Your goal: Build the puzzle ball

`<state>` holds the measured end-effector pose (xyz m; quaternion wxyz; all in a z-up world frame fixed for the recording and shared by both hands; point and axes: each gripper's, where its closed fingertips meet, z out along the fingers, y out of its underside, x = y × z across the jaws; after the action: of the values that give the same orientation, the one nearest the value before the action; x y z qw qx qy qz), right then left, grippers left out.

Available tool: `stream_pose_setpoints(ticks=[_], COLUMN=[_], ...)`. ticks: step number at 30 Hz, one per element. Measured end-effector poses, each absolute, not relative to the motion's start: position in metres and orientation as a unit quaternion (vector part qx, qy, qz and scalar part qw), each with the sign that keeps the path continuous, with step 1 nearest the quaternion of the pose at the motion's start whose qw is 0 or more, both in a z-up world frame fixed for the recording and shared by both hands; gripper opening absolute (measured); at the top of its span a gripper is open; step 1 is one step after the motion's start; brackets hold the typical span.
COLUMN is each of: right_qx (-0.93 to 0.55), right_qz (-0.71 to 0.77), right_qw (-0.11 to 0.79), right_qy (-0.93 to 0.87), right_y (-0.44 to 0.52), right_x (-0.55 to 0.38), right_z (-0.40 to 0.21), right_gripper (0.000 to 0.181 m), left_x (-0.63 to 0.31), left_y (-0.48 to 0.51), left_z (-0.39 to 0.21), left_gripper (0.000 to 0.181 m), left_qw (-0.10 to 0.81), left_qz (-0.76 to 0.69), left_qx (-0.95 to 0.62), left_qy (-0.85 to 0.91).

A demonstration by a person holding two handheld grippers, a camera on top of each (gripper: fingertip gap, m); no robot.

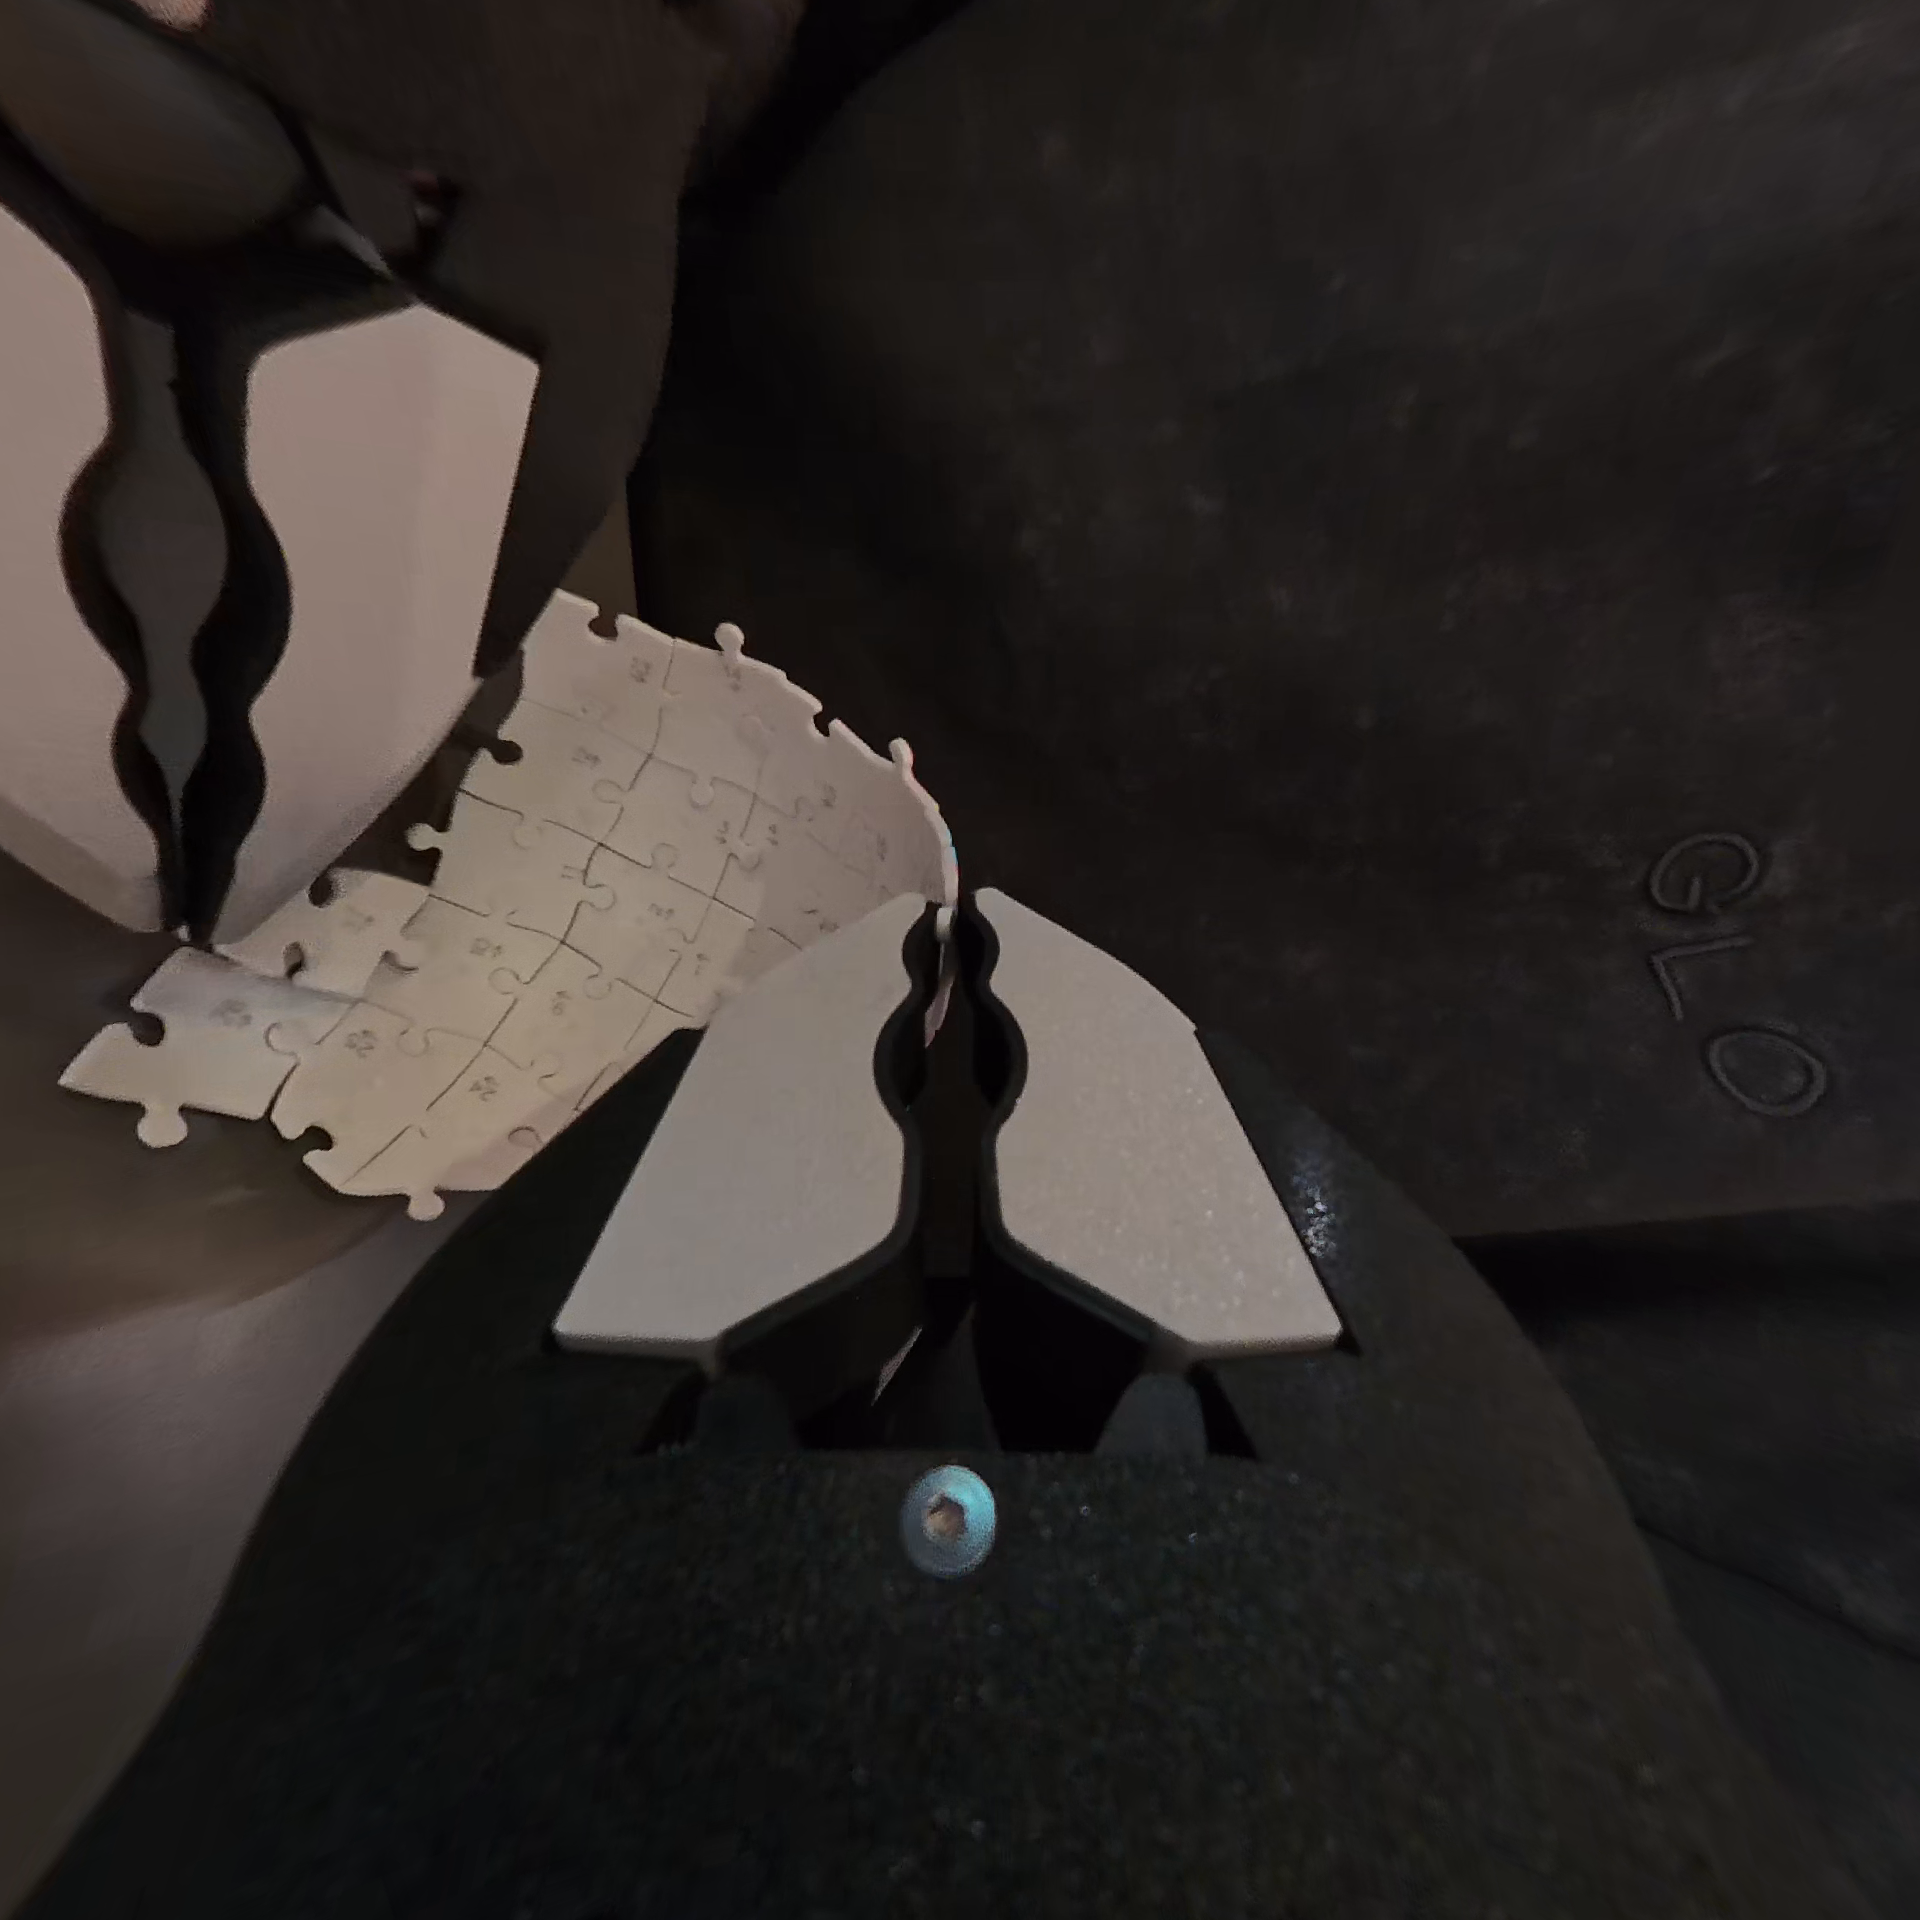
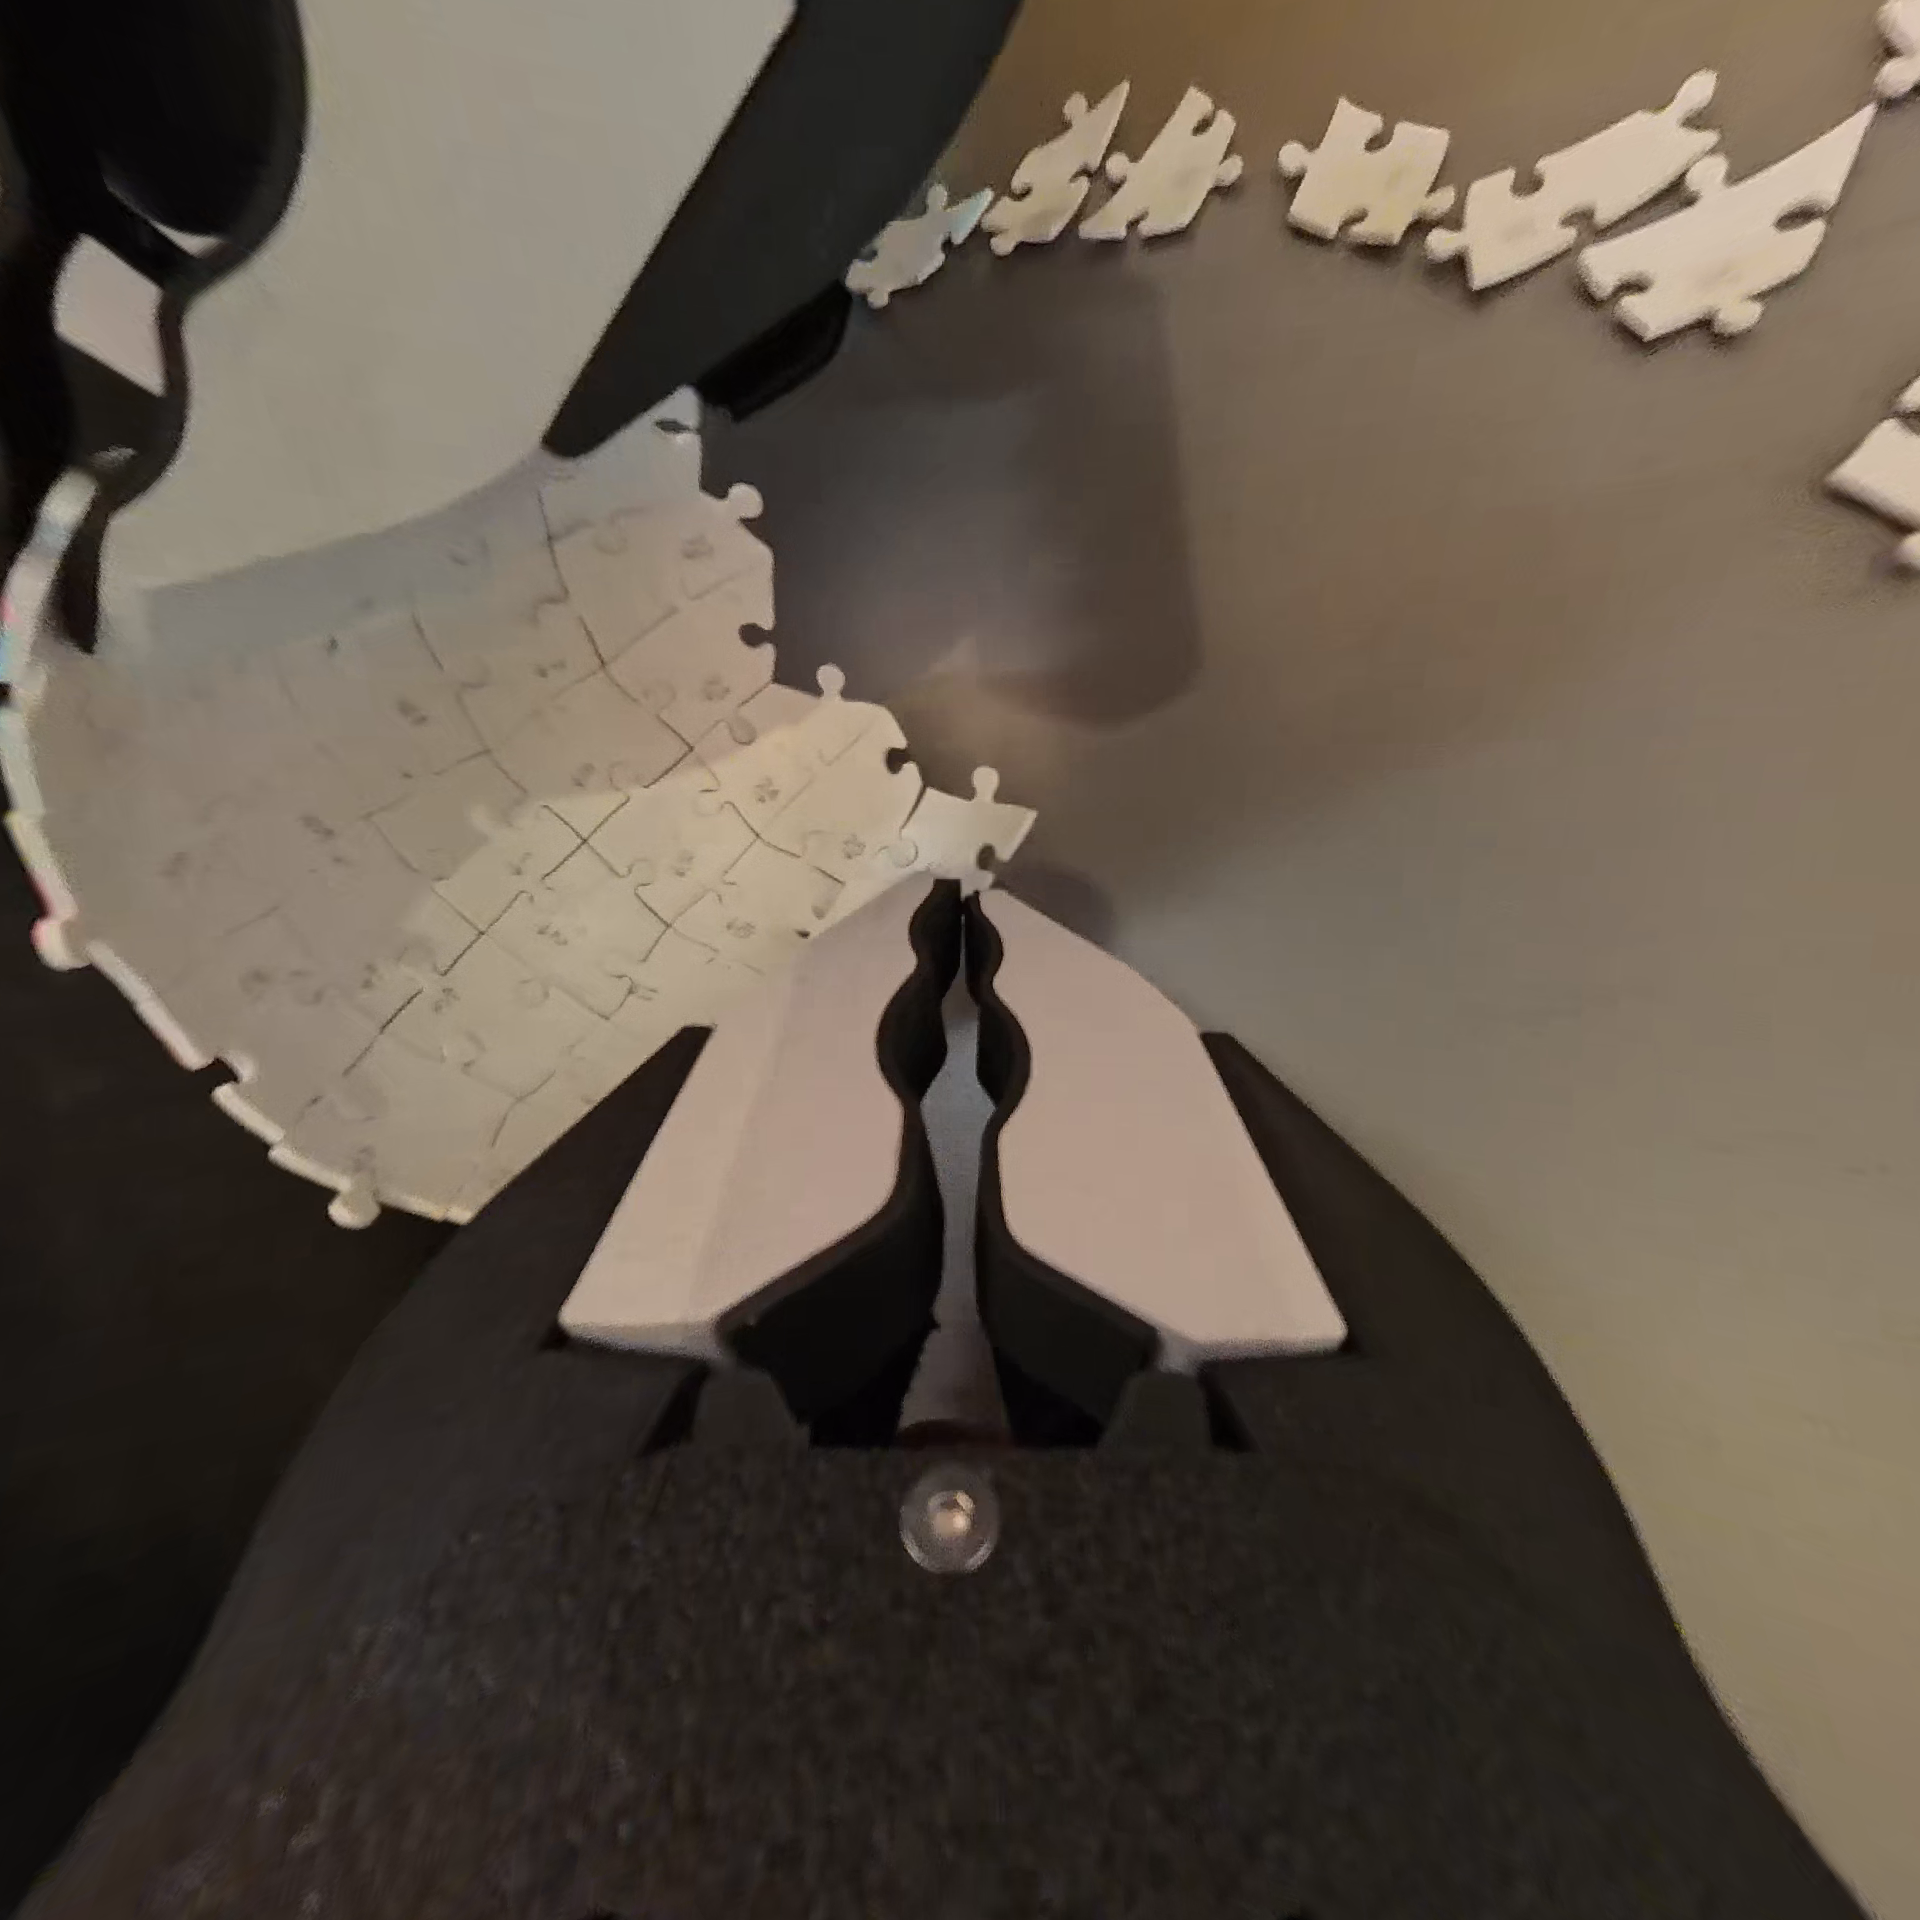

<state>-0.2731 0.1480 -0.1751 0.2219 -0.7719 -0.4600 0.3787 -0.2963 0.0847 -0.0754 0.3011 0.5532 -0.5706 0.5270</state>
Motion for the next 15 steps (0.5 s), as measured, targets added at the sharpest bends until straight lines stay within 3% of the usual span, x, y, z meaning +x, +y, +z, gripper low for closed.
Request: stream_pose_setpoints(ticks=[15], right_qx=[-0.78], right_qz=[0.363], right_qw=[0.239], right_qy=[-0.45], right_y=[0.1425], right_x=[-0.2693], right_z=[-0.1828], right_gripper=[0.001], left_x=[-0.2929], left_y=[0.0828], left_z=[-0.0757], left_gripper=[0.003], left_qw=[0.307], left_qz=[0.524], left_qx=[0.556], left_qy=[-0.567])
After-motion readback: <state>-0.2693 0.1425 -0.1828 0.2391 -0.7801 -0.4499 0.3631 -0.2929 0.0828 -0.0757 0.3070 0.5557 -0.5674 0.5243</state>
